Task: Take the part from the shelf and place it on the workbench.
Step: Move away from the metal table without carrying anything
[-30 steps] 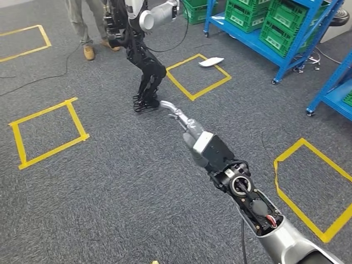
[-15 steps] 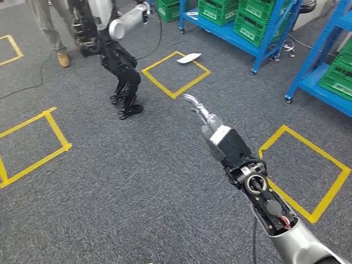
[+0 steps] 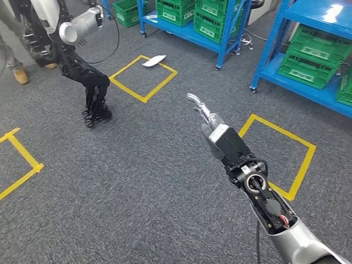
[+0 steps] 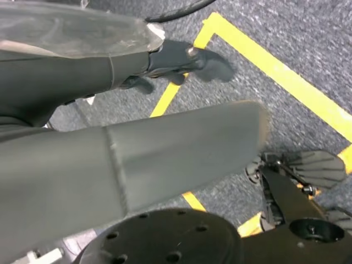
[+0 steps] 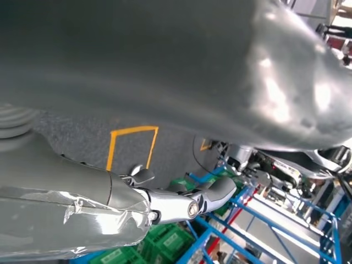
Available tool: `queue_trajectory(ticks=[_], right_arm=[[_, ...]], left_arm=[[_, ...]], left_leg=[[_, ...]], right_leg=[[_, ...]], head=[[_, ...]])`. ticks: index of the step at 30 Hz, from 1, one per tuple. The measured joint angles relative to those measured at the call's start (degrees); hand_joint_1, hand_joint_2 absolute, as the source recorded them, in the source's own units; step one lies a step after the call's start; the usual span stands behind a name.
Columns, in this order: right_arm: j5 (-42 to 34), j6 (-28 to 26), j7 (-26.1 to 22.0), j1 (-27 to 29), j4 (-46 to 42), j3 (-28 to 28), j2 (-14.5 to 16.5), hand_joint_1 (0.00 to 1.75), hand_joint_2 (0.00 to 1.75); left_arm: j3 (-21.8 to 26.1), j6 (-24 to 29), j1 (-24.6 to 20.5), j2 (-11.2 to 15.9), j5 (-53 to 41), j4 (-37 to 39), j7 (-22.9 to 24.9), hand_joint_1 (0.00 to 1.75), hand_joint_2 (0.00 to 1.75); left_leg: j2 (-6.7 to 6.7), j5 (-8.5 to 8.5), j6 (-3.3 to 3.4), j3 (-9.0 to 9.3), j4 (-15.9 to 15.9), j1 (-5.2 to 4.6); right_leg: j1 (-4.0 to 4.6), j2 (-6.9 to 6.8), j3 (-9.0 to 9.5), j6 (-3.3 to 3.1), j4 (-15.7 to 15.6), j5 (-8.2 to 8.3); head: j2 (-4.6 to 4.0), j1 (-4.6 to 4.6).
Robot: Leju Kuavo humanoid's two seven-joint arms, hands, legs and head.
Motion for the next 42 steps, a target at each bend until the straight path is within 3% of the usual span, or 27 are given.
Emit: queue_trajectory(ticks=[1, 3, 4, 5, 6, 7, 8, 10, 12, 14, 16, 18, 19, 20, 21, 22, 25, 27, 29, 31, 33, 35, 36, 37, 38, 40, 42], right_arm=[[0.03, -0.03, 0.01, -0.01, -0.13, -0.12, -0.14, 0.0, 0.0], [0.53, -0.19, 0.34, -0.01, -0.25, -0.31, -0.32, 0.0, 0.0], [1.09, -0.33, 0.74, 0.05, -0.25, -0.37, -0.41, 0.0, 0.0], [1.82, -0.48, 1.27, 0.13, -0.23, -0.4, -0.53, 0.0, 0.0], [2.63, -0.62, 1.91, 0.19, -0.21, -0.47, -0.69, 0.0, 0.0], [3.43, -0.75, 2.6, 0.22, -0.17, -0.57, -0.89, 0.0, 0.0], [4.2, -0.87, 3.28, 0.2, -0.1, -0.71, -1.11, 0.0, 0.0], [5.76, -1.24, 4.48, 0.06, 0.37, -1.01, -1.52, 0.0, 0.0], [7.05, -1.75, 5.37, -0.01, 1.72, -1.38, -1.94, 0.0, 0.0], [7.91, -2.25, 5.76, 0.13, 3.93, -1.9, -2.41, 0.0, 0.0], [8.56, -2.63, 5.61, 0.13, 6.61, -2.49, -2.7, 0.0, 0.0], [9.19, -2.97, 5.34, 0.05, 10.04, -3.14, -2.8, 0.0, 0.0], [9.36, -3.2, 5.09, 0.09, 12.26, -3.47, -2.85, 0.0, 0.0], [9.53, -3.6, 4.57, 0.14, 15.05, -3.8, -2.89, 0.0, 0.0], [9.6, -4.02, 3.88, 0.14, 18.2, -4.13, -2.93, 0.0, 0.0], [9.66, -4.38, 3.19, 0.08, 21.54, -4.5, -2.97, 0.0, 0.0], [9.07, -4.92, 2.25, -0.61, 32.4, -5.88, -3.1, 0.0, 0.0], [8.22, -5.09, 2.28, -0.92, 39.67, -6.8, -3.17, 0.0, 0.0], [7.43, -5.18, 2.86, -0.44, 45.89, -7.57, -3.33, 0.0, 0.0], [6.6, -5.2, 4.11, 0.43, 51.75, -8.3, -3.52, 0.0, 0.0], [5.95, -5.15, 5.05, 0.99, 57.21, -9.01, -3.59, 0.0, 0.0], [5.55, -5.07, 5.7, 1.48, 61.77, -9.49, -3.58, 0.0, 0.0], [5.39, -5.0, 6.19, 1.81, 63.68, -9.65, -3.57, 0.0, 0.0], [5.29, -4.94, 6.78, 2.08, 65.59, -9.83, -3.57, 0.0, 0.0], [5.26, -4.84, 7.41, 2.24, 67.33, -10.03, -3.57, 0.0, 0.0], [5.09, -4.58, 8.8, 2.49, 70.26, -10.4, -3.49, 0.0, 0.0], [4.58, -4.27, 10.13, 3.02, 72.5, -10.76, -3.31, 0.0, 0.0]], left_arm=[[0.01, -0.01, 0.02, -0.07, 0.01, 0.0, 0.0, 0.0, 0.0], [0.01, -0.01, 0.18, -0.04, 0.02, 0.01, 0.01, 0.0, 0.0], [0.01, -0.01, 0.27, -0.04, 0.04, 0.01, 0.01, 0.0, 0.0], [0.01, -0.02, 0.33, -0.04, 0.05, 0.01, 0.0, 0.0, 0.0], [0.01, -0.04, 0.35, -0.06, 0.06, 0.01, -0.02, 0.0, 0.0], [0.01, -0.06, 0.34, -0.1, 0.06, 0.01, -0.05, 0.0, 0.0], [0.01, -0.09, 0.32, -0.15, 0.05, 0.01, -0.09, 0.0, 0.0], [0.01, -0.17, 0.29, -0.16, 0.01, 0.01, -0.13, 0.0, 0.0], [0.02, -0.31, 0.21, -0.1, -0.04, 0.01, -0.13, 0.0, 0.0], [0.03, -0.46, 0.07, -0.08, -0.05, 0.01, -0.13, 0.0, 0.0], [0.04, -0.55, 0.0, -0.07, -0.05, 0.01, -0.13, 0.0, 0.0], [0.05, -0.59, 0.08, -0.08, -0.07, 0.01, -0.13, 0.0, 0.0], [0.05, -0.61, 0.17, -0.09, -0.07, 0.01, -0.13, 0.0, 0.0], [0.05, -0.62, 0.27, -0.11, -0.09, 0.01, -0.12, 0.0, 0.0], [0.05, -0.62, 0.33, -0.13, -0.14, 0.01, -0.12, 0.0, 0.0], [0.05, -0.62, 0.37, -0.13, -0.21, 0.01, -0.11, 0.0, 0.0], [0.05, -0.63, 0.38, 0.02, -0.58, 0.01, -0.1, 0.0, 0.0], [0.05, -0.68, 0.34, 0.14, -0.81, 0.01, -0.09, 0.0, 0.0], [0.05, -0.76, 0.27, 0.09, -0.96, -0.01, -0.08, 0.0, 0.0], [0.05, -0.79, 0.23, -0.05, -1.12, -0.02, -0.01, 0.0, 0.0], [0.05, -0.8, 0.33, -0.1, -1.22, -0.02, 0.06, 0.0, 0.0], [0.05, -0.8, 0.46, -0.07, -1.26, -0.01, 0.08, 0.0, 0.0], [0.05, -0.8, 0.48, -0.07, -1.26, 0.0, 0.1, 0.0, 0.0], [0.05, -0.8, 0.48, -0.1, -1.26, 0.01, 0.14, 0.0, 0.0], [0.05, -0.8, 0.47, -0.15, -1.26, 0.0, 0.18, 0.0, 0.0], [0.05, -0.8, 0.42, -0.15, -1.27, 0.0, 0.26, 0.0, 0.0], [0.05, -0.8, 0.31, -0.02, -1.35, 0.01, 0.27, 0.0, 0.0]], left_leg=[[0.61, 0.16, 0.26, 0.07, -0.31, 0.16], [1.71, 0.2, 0.55, 0.09, -0.45, 0.16], [2.28, 0.16, 0.57, 0.09, -0.45, 0.14], [2.85, 0.1, 0.54, 0.11, -0.44, 0.13], [3.4, 0.04, 0.47, 0.16, -0.42, 0.14], [3.91, -0.07, 0.35, 0.27, -0.39, 0.16], [4.42, -0.22, 0.15, 0.44, -0.34, 0.18], [5.26, -0.61, -0.42, 0.74, -0.1, -0.07], [6.08, -0.87, -0.94, 0.9, 0.08, -0.34], [6.7, -1.14, -1.48, 1.06, 0.22, -0.2], [5.08, -2.79, -2.02, 0.26, 2.48, 0.05], [2.43, -6.65, -2.28, -3.47, 10.22, 0.17], [1.79, -8.37, -2.29, -5.81, 14.69, 0.16], [1.44, -9.24, -2.24, -7.75, 18.1, 0.14], [1.29, -8.71, -2.09, -8.45, 18.84, 0.11], [1.11, -7.08, -1.84, -7.99, 17.12, 0.08], [-1.56, -0.96, -0.81, -2.81, 4.7, 0.01], [-2.73, 0.03, -0.48, -1.12, 0.86, -0.11], [-1.87, 0.05, -0.26, -0.82, 0.44, -0.15], [-0.76, 0.29, 0.27, -0.39, -0.28, 0.13], [0.51, 0.4, 0.66, -0.13, -0.76, 0.26], [1.79, 0.22, 0.71, -0.09, -0.71, 0.18], [2.39, 0.08, 0.66, -0.04, -0.65, 0.18], [3.02, -0.1, 0.52, 0.04, -0.56, 0.21], [3.62, -0.35, 0.29, 0.19, -0.4, 0.29], [4.7, -1.04, -0.43, 0.55, 0.19, 0.23], [5.55, -1.63, -1.15, 0.94, 0.61, -0.04]], right_leg=[[0.08, -1.41, -1.06, 0.23, 2.33, -1.48], [-0.06, -4.29, -4.72, 0.63, 10.45, -5.72], [-0.19, -4.87, -6.53, 0.86, 14.44, -7.3], [-0.35, -5.15, -7.58, 1.05, 16.74, -7.87], [-0.49, -5.38, -7.43, 1.19, 16.6, -7.24], [-0.61, -5.73, -6.05, 1.27, 14.01, -5.62], [-0.69, -6.54, -3.68, 1.3, 9.53, -3.45], [-0.52, -8.55, 0.48, 1.08, 1.42, -0.63], [-0.2, -8.91, 1.56, 0.54, -1.13, -0.21], [-0.19, -7.57, 1.45, -0.17, -1.21, 0.02], [-0.39, -6.52, 1.47, -0.79, -1.39, 0.3], [-0.5, -5.52, 1.3, -1.14, -1.43, 0.47], [-0.46, -4.94, 1.2, -1.25, -1.43, 0.52], [-0.41, -4.26, 1.13, -1.3, -1.42, 0.55], [-0.35, -3.58, 1.12, -1.33, -1.42, 0.56], [-0.32, -2.89, 1.16, -1.34, -1.42, 0.57], [-0.26, -1.02, 1.18, -1.13, -1.36, 0.55], [-0.32, -0.04, 0.95, -0.64, -1.35, 0.55], [-0.38, 0.77, 0.87, 0.06, -1.55, 0.61], [-0.29, -0.88, 0.18, 0.59, -0.07, -0.54], [-0.37, -3.83, -2.87, 1.01, 6.29, -4.07], [-0.71, -4.96, -6.85, 1.53, 14.16, -7.21], [-0.9, -5.17, -7.69, 1.77, 15.72, -7.31], [-1.11, -5.37, -7.43, 2.01, 15.12, -6.4], [-1.3, -5.84, -5.8, 2.21, 11.92, -4.51], [-1.44, -8.03, -1.44, 2.49, 3.6, -1.04], [-1.31, -9.1, 0.59, 2.08, -0.26, -0.04]], head=[[0.0, 0.29], [0.0, 1.02], [0.0, 1.26], [0.0, 1.38], [0.0, 1.51], [0.0, 1.67], [0.0, 1.87], [0.0, 2.27], [0.0, 2.11], [0.0, 1.7], [0.0, 1.27], [0.0, 0.49], [0.0, 0.19], [0.0, -0.01], [0.0, -0.09], [0.0, -0.14], [0.0, -0.26], [0.0, -0.28], [0.0, -0.27], [0.0, 0.03], [0.0, 0.9], [0.0, 1.53], [0.0, 1.64], [0.0, 1.8], [0.0, 1.98], [0.0, 2.47], [0.0, 2.53]])
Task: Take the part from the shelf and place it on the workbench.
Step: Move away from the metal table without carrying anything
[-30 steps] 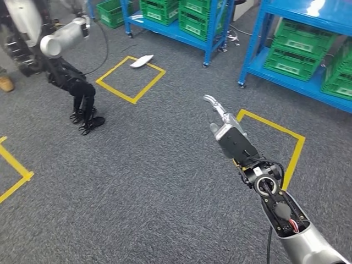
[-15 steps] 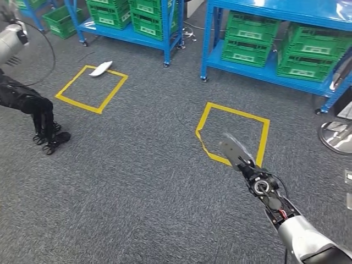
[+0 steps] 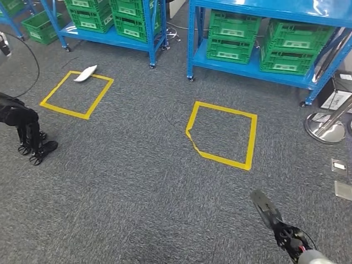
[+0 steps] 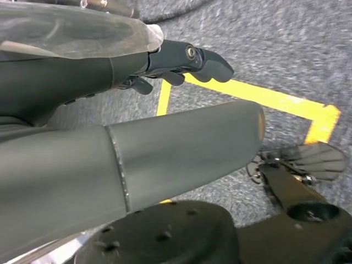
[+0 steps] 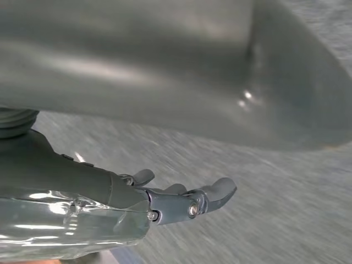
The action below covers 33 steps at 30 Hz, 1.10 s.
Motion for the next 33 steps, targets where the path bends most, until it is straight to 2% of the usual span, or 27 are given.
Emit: queue_trajectory(ticks=[2, 4, 6, 8, 9, 10, 11, 12, 14, 15, 16, 18, 19, 20, 22, 23, 24, 25, 26, 28, 29, 30, 31, 33], right_arm=[[-0.55, 0.36, 1.13, 0.86, 2.04, -0.29, 0.19, 0.0, 0.0], [-0.96, 0.57, 2.07, 1.8, 3.65, -0.53, 0.28, 0.0, 0.0], [-1.27, 0.57, 2.6, 2.26, 4.82, -0.78, 0.4, 0.0, 0.0], [-1.37, 0.61, 2.98, 2.44, 6.09, -0.98, 0.68, 0.0, 0.0], [-1.37, 0.7, 3.33, 2.62, 6.66, -1.06, 0.82, 0.0, 0.0], [-1.4, 0.81, 3.76, 2.85, 7.22, -1.15, 0.93, 0.0, 0.0], [-1.48, 0.92, 4.28, 3.07, 7.72, -1.27, 1.0, 0.0, 0.0], [-1.56, 1.02, 4.8, 3.32, 8.15, -1.39, 1.08, 0.0, 0.0], [-1.7, 1.1, 5.52, 3.81, 8.87, -1.59, 1.4, 0.0, 0.0], [-1.7, 1.13, 5.68, 4.04, 9.13, -1.65, 1.54, 0.0, 0.0], [-1.7, 1.15, 5.77, 4.3, 9.39, -1.72, 1.68, 0.0, 0.0], [-1.7, 1.23, 5.85, 4.84, 9.94, -1.85, 1.78, 0.0, 0.0], [-1.7, 1.28, 5.88, 5.08, 10.21, -1.88, 1.84, 0.0, 0.0], [-1.72, 1.29, 5.91, 5.21, 10.45, -1.92, 1.86, 0.0, 0.0], [-1.75, 1.29, 6.02, 5.23, 10.78, -2.05, 1.91, 0.0, 0.0], [-1.79, 1.32, 6.18, 5.22, 10.94, -2.14, 1.94, 0.0, 0.0], [-1.87, 1.37, 6.45, 5.29, 11.1, -2.22, 1.98, 0.0, 0.0], [-2.0, 1.41, 6.78, 5.43, 11.28, -2.29, 2.03, 0.0, 0.0], [-2.12, 1.46, 7.23, 5.58, 11.47, -2.33, 2.06, 0.0, 0.0], [-2.26, 1.51, 8.14, 5.74, 11.74, -2.37, 2.09, 0.0, 0.0], [-2.27, 1.53, 8.55, 5.71, 11.82, -2.38, 2.15, 0.0, 0.0], [-2.26, 1.54, 8.78, 5.68, 11.87, -2.39, 2.25, 0.0, 0.0], [-2.16, 1.55, 8.86, 5.71, 11.93, -2.39, 2.37, 0.0, 0.0], [-1.74, 1.7, 8.8, 5.86, 12.13, -2.39, 2.57, 0.0, 0.0]], left_arm=[[0.0, 0.0, -0.16, 0.05, -0.07, 0.0, 0.0, 0.0, 0.0], [0.0, 0.0, -0.24, 0.03, -0.08, 0.0, 0.0, 0.0, 0.0], [0.0, 0.0, -0.14, 0.01, -0.08, 0.0, 0.05, 0.0, 0.0], [0.0, 0.0, 0.0, -0.01, -0.08, 0.0, 0.22, 0.0, 0.0], [0.0, 0.0, 0.05, -0.02, -0.08, 0.0, 0.33, 0.0, 0.0], [0.0, 0.0, 0.09, -0.02, -0.09, 0.0, 0.44, 0.0, 0.0], [0.0, 0.0, 0.09, -0.02, -0.13, 0.0, 0.52, 0.0, 0.0], [0.0, 0.0, 0.07, 0.02, -0.2, 0.0, 0.56, 0.0, 0.0], [0.0, 0.0, 0.02, 0.23, -0.37, 0.01, 0.57, 0.0, 0.0], [0.0, 0.0, -0.03, 0.33, -0.43, 0.01, 0.57, 0.0, 0.0], [0.0, 0.0, -0.1, 0.39, -0.46, 0.01, 0.57, 0.0, 0.0], [0.0, -0.02, -0.32, 0.23, -0.5, 0.0, 0.58, 0.0, 0.0], [0.0, -0.04, -0.41, 0.14, -0.51, 0.01, 0.58, 0.0, 0.0], [0.0, -0.07, -0.43, 0.06, -0.51, 0.01, 0.58, 0.0, 0.0], [0.0, -0.09, -0.29, 0.05, -0.52, 0.02, 0.59, 0.0, 0.0], [0.0, -0.09, -0.19, 0.05, -0.54, 0.02, 0.59, 0.0, 0.0], [0.0, -0.09, -0.12, 0.03, -0.57, 0.02, 0.59, 0.0, 0.0], [0.0, -0.11, -0.08, -0.02, -0.63, 0.02, 0.59, 0.0, 0.0], [0.0, -0.14, -0.08, -0.09, -0.69, 0.02, 0.59, 0.0, 0.0], [0.0, -0.21, -0.11, -0.19, -0.82, 0.02, 0.59, 0.0, 0.0], [0.0, -0.22, -0.14, -0.17, -0.86, 0.02, 0.59, 0.0, 0.0], [0.0, -0.24, -0.17, -0.1, -0.89, 0.02, 0.59, 0.0, 0.0], [0.0, -0.24, -0.24, -0.03, -0.91, 0.02, 0.59, 0.0, 0.0], [0.0, -0.24, -0.42, 0.04, -0.9, 0.02, 0.59, 0.0, 0.0]], left_leg=[[0.78, -0.26, -0.53, 0.39, -0.03, 0.0], [-0.32, -1.62, -1.12, 0.09, 1.37, 0.27], [-2.77, -5.24, -1.51, -2.46, 7.3, 0.42], [-3.95, -8.93, -1.46, -6.61, 15.94, 0.39], [-4.13, -9.49, -1.29, -7.95, 18.47, 0.33], [-4.26, -8.95, -1.0, -8.32, 18.87, 0.24], [-4.49, -7.27, -0.54, -7.36, 16.49, 0.1], [-5.22, -4.97, 0.1, -5.34, 12.14, -0.09], [-7.44, -1.55, 1.29, -1.42, 3.6, -0.53], [-8.16, -0.82, 1.6, -0.34, 1.29, -0.71], [-8.26, -0.71, 1.69, -0.05, 0.54, -0.85], [-7.04, -0.26, 1.84, 0.19, 0.0, -0.72], [-6.42, 0.05, 2.04, 0.38, -0.51, -0.56], [-5.73, 0.37, 2.23, 0.54, -1.02, -0.37], [-4.39, 0.65, 2.45, 0.65, -1.5, -0.28], [-3.69, 0.65, 2.45, 0.61, -1.48, -0.29], [-3.05, 0.61, 2.41, 0.58, -1.45, -0.28], [-2.45, 0.53, 2.31, 0.56, -1.39, -0.23], [-1.93, 0.42, 2.14, 0.58, -1.27, -0.14], [-1.03, 0.0, 1.51, 0.67, -0.75, 0.04], [-0.63, -0.3, 1.09, 0.63, -0.36, 0.0], [-0.33, -0.53, 0.71, 0.62, -0.04, -0.11], [-0.07, -0.69, 0.43, 0.62, 0.17, -0.26], [0.37, -0.81, -0.06, 0.71, 0.25, -0.32]], right_leg=[[0.15, 1.14, -0.09, -0.86, 0.12, -0.15], [0.07, 2.2, -0.02, -1.59, 0.02, 0.0], [0.0, 3.18, -0.07, -2.22, -0.1, 0.21], [0.25, 4.41, -0.23, -2.62, -0.1, 0.29], [0.4, 5.1, -0.26, -2.72, -0.1, 0.31], [0.56, 5.85, -0.27, -2.78, -0.1, 0.34], [0.7, 6.58, -0.24, -2.81, -0.1, 0.39], [0.81, 7.28, -0.21, -2.82, -0.11, 0.45], [1.06, 8.58, -0.25, -2.7, -0.07, 0.58], [1.1, 9.13, -0.33, -2.55, -0.06, 0.64], [1.08, 9.68, -0.42, -2.31, -0.11, 0.75], [0.98, 10.5, -0.64, -1.75, -0.2, 0.94], [1.05, 9.81, -0.97, -1.47, 0.43, 0.44], [1.16, 8.52, -1.77, -1.21, 2.15, -0.78], [1.2, 5.22, -4.88, -0.69, 9.27, -5.05], [1.02, 4.37, -6.71, -0.41, 13.5, -7.07], [0.76, 3.93, -7.93, -0.13, 16.55, -8.2], [0.48, 3.67, -8.15, 0.14, 17.57, -8.23], [0.21, 3.4, -7.04, 0.4, 15.89, -7.07], [-0.18, 1.9, -2.22, 0.88, 7.4, -3.34], [-0.17, 1.19, -0.11, 0.79, 3.55, -2.0], [-0.16, 0.73, 1.14, 0.42, 1.14, -1.31], [-0.09, 0.64, 1.48, -0.1, 0.27, -1.21], [0.0, 1.53, 1.24, -1.32, 0.31, -1.2]], head=[[0.0, -0.52], [0.0, -1.07], [0.0, -1.69], [0.0, -2.27], [0.0, -2.45], [0.0, -2.57], [0.0, -2.66], [0.0, -2.72], [0.0, -2.72], [0.0, -2.7], [0.0, -2.67], [0.0, -2.74], [0.0, -2.6], [0.0, -2.34], [0.0, -1.58], [0.0, -1.32], [0.0, -1.18], [0.0, -1.09], [0.0, -1.0], [0.0, -0.73], [0.0, -0.46], [0.0, -0.33], [0.0, -0.39], [0.0, -1.05]])
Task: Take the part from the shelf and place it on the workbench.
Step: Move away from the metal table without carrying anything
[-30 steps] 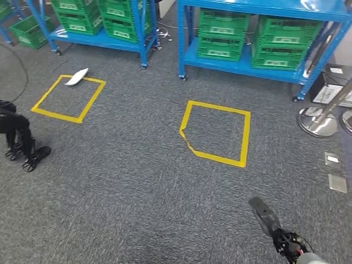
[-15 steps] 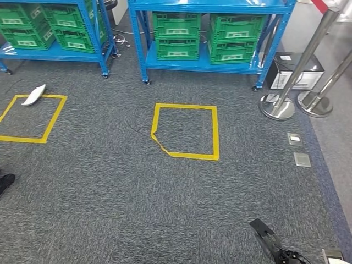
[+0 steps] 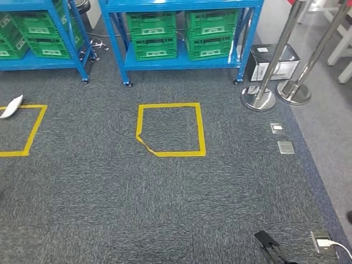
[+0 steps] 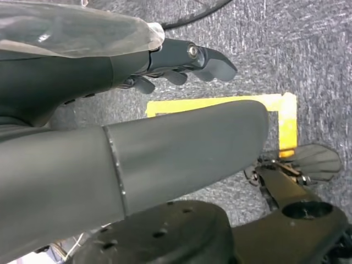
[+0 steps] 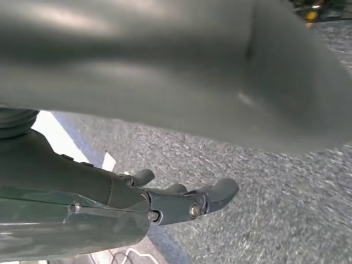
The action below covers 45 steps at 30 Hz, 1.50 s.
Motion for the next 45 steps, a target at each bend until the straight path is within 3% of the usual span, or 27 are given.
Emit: queue_trajectory(ticks=[1, 2, 5, 6, 11, 13, 17, 39, 45], right_arm=[[0.2, 0.16, -0.02, 0.07, 0.1, 0.01, 0.05, 0.0, 0.0], [0.28, 0.33, 0.03, 0.07, 0.17, 0.01, 0.1, 0.0, 0.0], [0.14, 0.66, 0.16, 0.03, 0.29, 0.01, 0.31, 0.0, 0.0], [0.13, 0.72, 0.17, 0.04, 0.33, 0.01, 0.39, 0.0, 0.0], [0.14, 0.88, 0.15, 0.05, 0.51, 0.01, 0.49, 0.0, 0.0], [0.14, 0.9, 0.15, 0.05, 0.58, 0.0, 0.55, 0.0, 0.0], [0.15, 1.07, 0.16, 0.04, 0.69, 0.0, 0.64, 0.0, 0.0], [0.15, 1.3, 0.5, 0.04, 1.07, 0.01, 1.16, 0.0, 0.0], [0.15, 1.3, 0.48, 0.01, 1.08, 0.01, 1.68, 0.0, 0.0]], left_arm=[[0.0, 0.0, -0.06, -0.02, 0.0, 0.0, 0.0, 0.0, 0.0], [0.0, 0.0, -0.08, -0.02, -0.01, 0.0, 0.0, 0.0, 0.0], [-0.01, 0.0, -0.08, 0.0, -0.02, 0.0, 0.0, 0.0, 0.0], [-0.02, 0.01, -0.12, 0.0, -0.02, 0.0, 0.0, 0.0, 0.0], [-0.01, 0.02, -0.09, 0.01, -0.03, 0.0, 0.0, 0.0, 0.0], [-0.02, 0.02, -0.05, -0.01, -0.04, 0.0, 0.0, 0.0, 0.0], [-0.02, 0.02, -0.05, -0.02, -0.04, 0.0, 0.04, 0.0, 0.0], [-0.04, 0.28, -0.05, 0.01, -0.16, 0.0, 0.31, 0.0, 0.0], [-0.05, 0.07, -0.03, 0.32, -0.23, 0.0, 0.35, 0.0, 0.0]], left_leg=[[-0.29, -0.36, -0.28, -0.07, 0.32, 0.12], [-0.74, -0.63, -0.02, -0.17, 0.54, 0.19], [-1.98, -0.28, 3.34, -0.36, 0.33, 0.22], [-2.02, 0.07, 3.82, -0.31, 0.1, 0.26], [-2.06, 0.55, 1.11, -0.18, -0.46, 0.58], [-2.09, 0.59, 0.32, -0.19, -0.54, 0.67], [-2.1, 0.54, -0.4, -0.19, -0.57, 0.7], [-2.1, 0.48, -0.41, -0.23, -0.4, 0.33], [-2.12, 0.23, 1.05, -0.33, -0.3, 0.03]], right_leg=[[0.04, 0.26, -0.05, -0.34, -0.01, 0.05], [0.07, 0.44, -0.07, -0.58, -0.02, 0.1], [0.49, 0.83, 0.06, -0.84, -0.06, 0.03], [0.66, 0.98, 0.11, -0.92, -0.1, -0.01], [0.88, 1.1, -0.04, -1.06, -0.09, -0.03], [0.92, 1.09, -0.07, -1.1, -0.07, -0.04], [0.91, 1.09, -0.04, -1.11, -0.06, -0.03], [0.48, 1.09, 0.04, -0.88, -0.18, 0.13], [0.2, 0.96, 0.3, -0.1, -0.79, 0.51]], head=[[0.0, -0.34], [0.0, -0.67], [0.0, -1.59], [0.0, -1.74], [0.0, -1.86], [0.0, -1.86], [0.0, -1.85], [0.0, -1.85], [0.0, -1.98]])
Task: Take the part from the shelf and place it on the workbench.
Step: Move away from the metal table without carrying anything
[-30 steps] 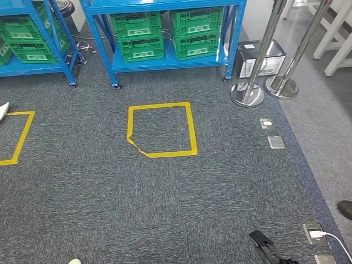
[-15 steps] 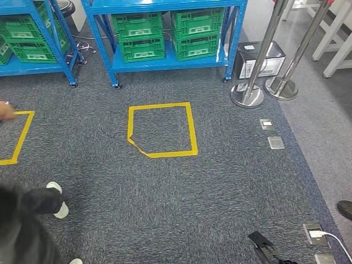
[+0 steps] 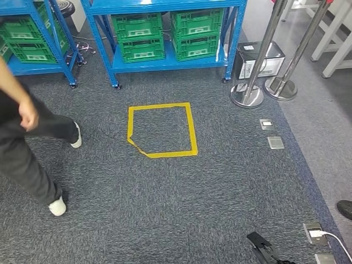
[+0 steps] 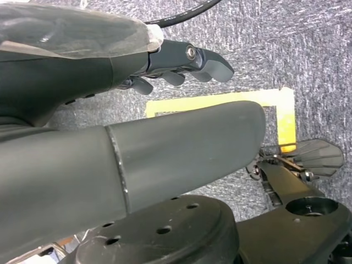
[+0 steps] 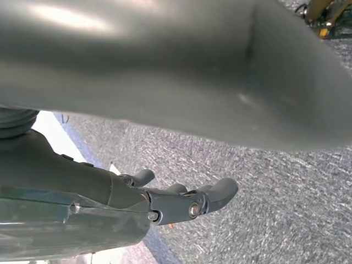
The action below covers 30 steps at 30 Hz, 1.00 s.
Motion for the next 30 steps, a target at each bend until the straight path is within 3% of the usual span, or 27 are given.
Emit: queue_trajectory(ticks=[2, 3, 6, 7, 8, 9, 11, 12, 14, 15, 17, 19, 21, 22, 23, 24, 27, 28, 30], right_arm=[[0.0, 0.02, -0.01, 0.0, 0.0, 0.0, 0.07, 0.0, 0.0], [0.0, 0.04, -0.01, 0.0, 0.01, 0.0, 0.07, 0.0, 0.0], [0.0, 0.16, -0.02, 0.11, 0.09, 0.0, 0.06, 0.0, 0.0], [0.0, 0.23, -0.02, 0.18, 0.15, 0.0, 0.05, 0.0, 0.0], [0.0, 0.3, -0.02, 0.24, 0.21, 0.0, 0.05, 0.0, 0.0], [0.0, 0.36, -0.02, 0.28, 0.26, 0.0, 0.05, 0.0, 0.0], [0.0, 0.37, -0.02, 0.28, 0.32, 0.0, 0.13, 0.0, 0.0], [0.0, 0.37, -0.01, 0.27, 0.34, 0.0, 0.19, 0.0, 0.0], [0.0, 0.36, 0.0, 0.22, 0.38, 0.01, 0.33, 0.0, 0.0], [0.0, 0.37, 0.02, 0.23, 0.39, 0.01, 0.33, 0.0, 0.0], [0.0, 0.36, 0.06, 0.27, 0.4, 0.01, 0.35, 0.0, 0.0], [-0.01, 0.29, 0.05, 0.19, 0.4, 0.0, 0.36, 0.0, 0.0], [-0.02, 0.26, 0.01, 0.06, 0.41, 0.0, 0.36, 0.0, 0.0], [-0.02, 0.26, 0.02, 0.04, 0.42, 0.0, 0.36, 0.0, 0.0], [-0.02, 0.26, 0.02, 0.05, 0.42, 0.01, 0.36, 0.0, 0.0], [-0.02, 0.26, 0.02, 0.06, 0.43, 0.01, 0.36, 0.0, 0.0], [-0.01, 0.26, -0.04, -0.01, 0.42, 0.0, 0.47, 0.0, 0.0], [0.0, 0.26, -0.08, -0.04, 0.42, 0.0, 0.54, 0.0, 0.0], [0.0, 0.26, -0.14, -0.05, 0.4, 0.0, 0.66, 0.0, 0.0]], left_arm=[[-0.01, -0.1, -0.03, -0.11, -0.08, 0.0, 0.0, 0.0, 0.0], [-0.02, -0.2, -0.04, -0.2, -0.15, 0.0, 0.0, 0.0, 0.0], [-0.03, -0.45, -0.01, -0.36, -0.32, 0.0, 0.01, 0.0, 0.0], [-0.03, -0.51, 0.02, -0.39, -0.34, 0.0, 0.02, 0.0, 0.0], [-0.04, -0.56, 0.07, -0.43, -0.35, 0.0, 0.02, 0.0, 0.0], [-0.04, -0.6, 0.13, -0.5, -0.37, 0.0, 0.02, 0.0, 0.0], [-0.06, -0.66, 0.22, -0.47, -0.41, 0.02, 0.02, 0.0, 0.0], [-0.07, -0.66, 0.21, -0.4, -0.44, 0.04, 0.02, 0.0, 0.0], [-0.1, -0.67, 0.09, -0.2, -0.53, 0.07, 0.02, 0.0, 0.0], [-0.12, -0.72, 0.02, -0.26, -0.57, 0.07, 0.02, 0.0, 0.0], [-0.14, -0.8, -0.06, -0.34, -0.64, 0.07, 0.02, 0.0, 0.0], [-0.16, -0.84, -0.08, -0.41, -0.69, 0.07, 0.02, 0.0, 0.0], [-0.21, -0.85, 0.03, -0.4, -0.73, 0.07, 0.02, 0.0, 0.0], [-0.22, -0.86, 0.15, -0.4, -0.74, 0.07, 0.02, 0.0, 0.0], [-0.23, -0.89, 0.31, -0.41, -0.75, 0.07, 0.02, 0.0, 0.0], [-0.23, -0.91, 0.44, -0.42, -0.74, 0.07, 0.02, 0.0, 0.0], [-0.23, -0.97, 0.47, -0.27, -0.7, 0.08, 0.02, 0.0, 0.0], [-0.24, -0.98, 0.36, -0.17, -0.68, 0.08, 0.02, 0.0, 0.0], [-0.25, -0.99, 0.12, -0.09, -0.66, 0.08, 0.01, 0.0, 0.0]], left_leg=[[0.08, 0.77, 0.26, 0.91, -1.82, 0.43], [0.13, 1.2, 0.36, 1.42, -2.75, 0.7], [0.18, 1.48, 0.39, 1.99, -3.52, 1.09], [0.14, 1.34, 0.25, 2.06, -3.43, 1.18], [0.08, 1.12, 0.01, 2.17, -3.26, 1.35], [0.01, 0.79, -0.35, 2.32, -2.96, 1.62], [-0.08, -0.2, -1.36, 2.6, -1.95, 2.14], [-0.11, -0.78, -1.93, 2.59, -1.25, 2.18], [-0.16, -1.45, -2.73, 2.53, -0.55, 2.02], [-0.15, -1.62, -2.98, 2.64, -0.5, 1.99], [-0.51, -2.2, -3.27, 2.79, -0.16, 2.28], [-1.31, -4.58, -3.26, 0.41, 4.63, 2.31], [-1.89, -7.89, -2.92, -4.98, 13.8, 1.97], [-2.02, -8.7, -2.66, -7.46, 17.53, 1.76], [-2.14, -8.34, -2.26, -8.99, 19.25, 1.51], [-2.26, -6.94, -1.71, -9.4, 18.77, 1.2], [-2.84, -0.1, 1.11, -5.44, 7.42, -0.31], [-2.96, 1.03, 1.83, -4.11, 3.99, -0.79], [-3.02, 1.01, 2.34, -2.96, 1.0, -1.24]], right_leg=[[0.09, 0.1, -0.04, 0.37, 0.35, -0.33], [0.15, 0.23, -0.74, 0.57, 1.92, -1.3], [-0.16, 0.57, -6.02, 1.26, 12.6, -6.3], [-0.37, 0.58, -7.48, 1.56, 15.35, -6.98], [-0.63, 0.57, -7.92, 1.87, 15.92, -6.47], [-0.94, 0.52, -7.25, 2.25, 14.27, -4.9], [-1.56, 0.18, -3.69, 3.14, 6.86, -1.06], [-1.72, 0.19, -2.21, 3.1, 3.84, -0.15], [-1.6, 0.39, -1.3, 2.07, 1.97, -0.62], [-1.45, 0.65, -1.31, 1.17, 2.0, -0.84], [-1.26, 0.94, -1.08, 0.07, 2.09, -1.17], [-1.06, 1.2, -0.74, -0.7, 1.95, -1.34], [-0.62, 1.4, -0.57, -1.25, 1.92, -1.6], [-0.34, 1.55, -0.42, -1.51, 1.91, -1.77], [-0.04, 1.77, -0.14, -1.73, 1.85, -1.95], [0.22, 2.02, 0.25, -1.88, 1.76, -2.12], [0.86, 2.65, 1.6, -2.0, 1.28, -2.75], [0.93, 2.82, 1.93, -1.87, 1.01, -2.99], [0.92, 3.03, 2.65, -1.25, 0.65, -2.72]], head=[[0.0, 0.09], [0.0, 0.25], [0.0, 1.1], [0.0, 1.34], [0.0, 1.52], [0.0, 1.67], [0.0, 2.13], [0.0, 2.5], [0.0, 2.59], [0.0, 2.27], [0.0, 1.38], [0.0, 0.68], [0.0, 0.2], [0.0, 0.12], [0.0, 0.1], [0.0, 0.08], [0.0, 0.04], [0.0, 0.05], [0.0, 0.08]])
